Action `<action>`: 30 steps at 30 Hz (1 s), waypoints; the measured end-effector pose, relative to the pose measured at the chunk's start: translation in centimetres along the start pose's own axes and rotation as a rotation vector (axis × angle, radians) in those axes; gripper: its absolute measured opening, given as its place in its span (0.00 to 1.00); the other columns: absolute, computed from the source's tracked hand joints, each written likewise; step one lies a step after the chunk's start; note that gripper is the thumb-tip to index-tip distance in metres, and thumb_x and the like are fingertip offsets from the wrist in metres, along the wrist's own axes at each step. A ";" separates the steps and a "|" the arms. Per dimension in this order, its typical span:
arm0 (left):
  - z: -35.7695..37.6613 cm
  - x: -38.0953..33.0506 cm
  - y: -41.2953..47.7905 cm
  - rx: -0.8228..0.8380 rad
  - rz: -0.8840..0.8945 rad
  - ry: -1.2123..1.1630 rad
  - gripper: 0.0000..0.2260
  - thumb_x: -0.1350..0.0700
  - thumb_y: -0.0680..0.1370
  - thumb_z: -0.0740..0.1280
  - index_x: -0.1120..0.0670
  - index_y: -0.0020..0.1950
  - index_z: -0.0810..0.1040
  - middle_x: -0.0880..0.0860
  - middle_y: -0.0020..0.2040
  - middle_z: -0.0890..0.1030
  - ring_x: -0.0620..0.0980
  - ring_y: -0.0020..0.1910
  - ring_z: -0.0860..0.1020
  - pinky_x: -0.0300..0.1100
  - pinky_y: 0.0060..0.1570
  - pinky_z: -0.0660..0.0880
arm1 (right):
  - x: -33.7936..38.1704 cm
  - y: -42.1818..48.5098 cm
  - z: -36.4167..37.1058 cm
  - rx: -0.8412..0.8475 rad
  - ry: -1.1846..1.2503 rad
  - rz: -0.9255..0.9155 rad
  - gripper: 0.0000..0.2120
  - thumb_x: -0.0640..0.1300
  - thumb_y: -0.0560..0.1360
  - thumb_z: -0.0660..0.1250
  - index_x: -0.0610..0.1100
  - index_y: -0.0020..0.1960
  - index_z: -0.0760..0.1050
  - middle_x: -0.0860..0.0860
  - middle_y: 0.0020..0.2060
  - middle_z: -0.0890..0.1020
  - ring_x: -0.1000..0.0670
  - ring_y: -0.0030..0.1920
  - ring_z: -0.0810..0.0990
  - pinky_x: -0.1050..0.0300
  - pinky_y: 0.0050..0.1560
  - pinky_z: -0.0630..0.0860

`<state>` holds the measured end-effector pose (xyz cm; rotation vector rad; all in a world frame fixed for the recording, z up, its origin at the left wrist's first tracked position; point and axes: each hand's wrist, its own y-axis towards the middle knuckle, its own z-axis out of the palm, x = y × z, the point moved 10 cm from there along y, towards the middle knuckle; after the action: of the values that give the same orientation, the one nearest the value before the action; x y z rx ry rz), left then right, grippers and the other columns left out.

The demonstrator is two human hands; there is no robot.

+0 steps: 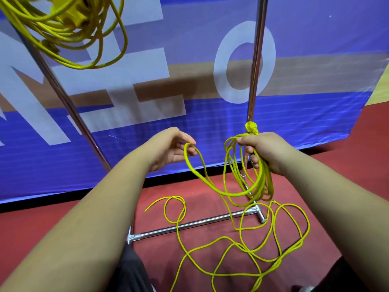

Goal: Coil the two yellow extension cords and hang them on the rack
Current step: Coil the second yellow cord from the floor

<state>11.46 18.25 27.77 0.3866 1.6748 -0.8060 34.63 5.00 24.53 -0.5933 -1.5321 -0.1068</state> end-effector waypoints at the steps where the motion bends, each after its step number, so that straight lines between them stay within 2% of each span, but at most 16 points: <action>1: 0.0 -0.3 0.0 -0.023 0.025 -0.001 0.13 0.50 0.79 0.69 0.60 0.52 0.82 0.63 0.50 0.85 0.59 0.55 0.86 0.52 0.61 0.81 | -0.2 0.1 -0.1 -0.019 -0.001 0.008 0.13 0.50 0.76 0.76 0.42 0.42 0.76 0.44 0.30 0.70 0.47 0.24 0.69 0.55 0.27 0.70; 2: 0.2 -0.7 -0.1 -0.039 0.067 0.022 0.13 0.50 0.81 0.70 0.61 0.52 0.82 0.64 0.50 0.86 0.59 0.54 0.86 0.53 0.61 0.81 | -0.3 0.2 -0.1 -0.042 -0.001 0.013 0.15 0.49 0.77 0.75 0.42 0.39 0.75 0.45 0.28 0.70 0.47 0.23 0.70 0.55 0.26 0.71; 4: 0.7 -1.5 -0.4 -0.029 0.158 0.045 0.05 0.61 0.81 0.71 0.62 0.54 0.82 0.66 0.51 0.86 0.59 0.55 0.85 0.54 0.60 0.82 | -0.7 0.4 -0.5 -0.108 0.025 0.022 0.16 0.47 0.79 0.74 0.43 0.37 0.74 0.47 0.25 0.72 0.48 0.22 0.72 0.57 0.26 0.72; 6: 1.7 -2.0 -0.8 0.053 0.199 0.042 0.08 0.68 0.82 0.66 0.61 0.59 0.81 0.63 0.53 0.85 0.59 0.56 0.86 0.51 0.56 0.84 | -1.3 0.7 -1.0 -0.177 0.084 0.027 0.11 0.44 0.80 0.73 0.42 0.41 0.77 0.48 0.27 0.74 0.48 0.22 0.73 0.55 0.27 0.74; 8: 2.8 -2.9 -1.7 0.162 0.257 0.094 0.13 0.70 0.83 0.63 0.58 0.63 0.81 0.60 0.56 0.85 0.55 0.48 0.85 0.46 0.47 0.83 | -2.1 1.1 -1.8 -0.251 0.123 0.040 0.06 0.44 0.80 0.73 0.41 0.49 0.80 0.48 0.30 0.77 0.47 0.23 0.76 0.52 0.32 0.76; 10: 3.6 -3.7 -2.7 0.270 0.319 0.115 0.16 0.70 0.83 0.62 0.55 0.60 0.83 0.60 0.56 0.85 0.52 0.40 0.80 0.42 0.40 0.76 | -2.8 1.4 -2.4 -0.299 0.078 0.049 0.09 0.45 0.80 0.74 0.40 0.55 0.81 0.47 0.32 0.80 0.47 0.23 0.78 0.53 0.33 0.76; 12: 4.4 -4.0 -3.6 0.375 0.328 0.104 0.18 0.71 0.83 0.61 0.53 0.56 0.85 0.60 0.54 0.85 0.51 0.36 0.76 0.41 0.40 0.73 | -2.9 1.3 -1.9 -0.254 -0.032 0.043 0.09 0.46 0.80 0.74 0.42 0.55 0.80 0.47 0.33 0.81 0.49 0.24 0.79 0.58 0.29 0.73; 14: 4.9 -4.0 -3.9 0.411 0.334 0.103 0.20 0.71 0.83 0.61 0.50 0.54 0.86 0.59 0.53 0.86 0.50 0.36 0.74 0.40 0.42 0.73 | -2.6 0.8 -0.5 -0.142 -0.139 0.024 0.07 0.47 0.81 0.74 0.45 0.53 0.79 0.48 0.35 0.82 0.49 0.27 0.80 0.60 0.27 0.70; 16: 4.7 -4.0 -3.3 0.359 0.347 0.086 0.19 0.70 0.83 0.62 0.49 0.54 0.86 0.58 0.54 0.86 0.49 0.37 0.72 0.39 0.42 0.72 | -2.3 0.2 1.3 0.002 -0.199 0.010 0.07 0.48 0.81 0.73 0.44 0.51 0.80 0.48 0.36 0.84 0.49 0.32 0.82 0.55 0.33 0.74; 19: 3.4 -3.7 -1.7 0.218 0.380 0.083 0.16 0.69 0.83 0.62 0.52 0.59 0.84 0.56 0.54 0.86 0.48 0.37 0.68 0.42 0.40 0.66 | -2.0 -1.0 4.4 0.216 -0.086 0.059 0.04 0.45 0.83 0.70 0.45 0.54 0.80 0.42 0.46 0.89 0.43 0.43 0.87 0.51 0.43 0.82; 21: 2.5 -3.4 -0.9 0.138 0.390 0.118 0.15 0.68 0.84 0.62 0.54 0.64 0.82 0.55 0.54 0.86 0.46 0.36 0.70 0.42 0.40 0.65 | -1.8 -2.0 5.9 0.282 0.016 0.104 0.03 0.43 0.84 0.68 0.44 0.56 0.78 0.39 0.45 0.88 0.41 0.43 0.88 0.50 0.43 0.85; 24: 1.7 -2.6 0.0 0.088 0.376 0.191 0.15 0.66 0.84 0.62 0.54 0.67 0.81 0.54 0.55 0.86 0.41 0.37 0.74 0.43 0.41 0.65 | -1.4 -2.9 7.3 0.327 0.070 0.104 0.05 0.43 0.83 0.68 0.42 0.56 0.77 0.40 0.38 0.85 0.41 0.37 0.86 0.45 0.48 0.83; 27: 1.5 -1.6 0.3 0.069 0.350 0.308 0.13 0.63 0.85 0.63 0.50 0.63 0.82 0.51 0.57 0.87 0.42 0.43 0.77 0.45 0.48 0.71 | -1.2 -3.6 8.0 0.342 0.071 0.073 0.07 0.45 0.84 0.68 0.42 0.52 0.77 0.43 0.37 0.83 0.42 0.33 0.83 0.46 0.42 0.81; 30: 1.6 -0.4 0.7 0.053 0.282 0.364 0.11 0.63 0.83 0.67 0.48 0.58 0.84 0.46 0.51 0.86 0.43 0.48 0.79 0.45 0.53 0.77 | -1.0 -3.8 7.9 0.295 0.059 0.029 0.14 0.53 0.85 0.66 0.43 0.48 0.76 0.47 0.35 0.80 0.47 0.27 0.77 0.54 0.31 0.76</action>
<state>13.14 17.73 27.76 0.8266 1.8798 -0.5939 25.87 4.81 24.12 -0.3735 -1.4475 0.1216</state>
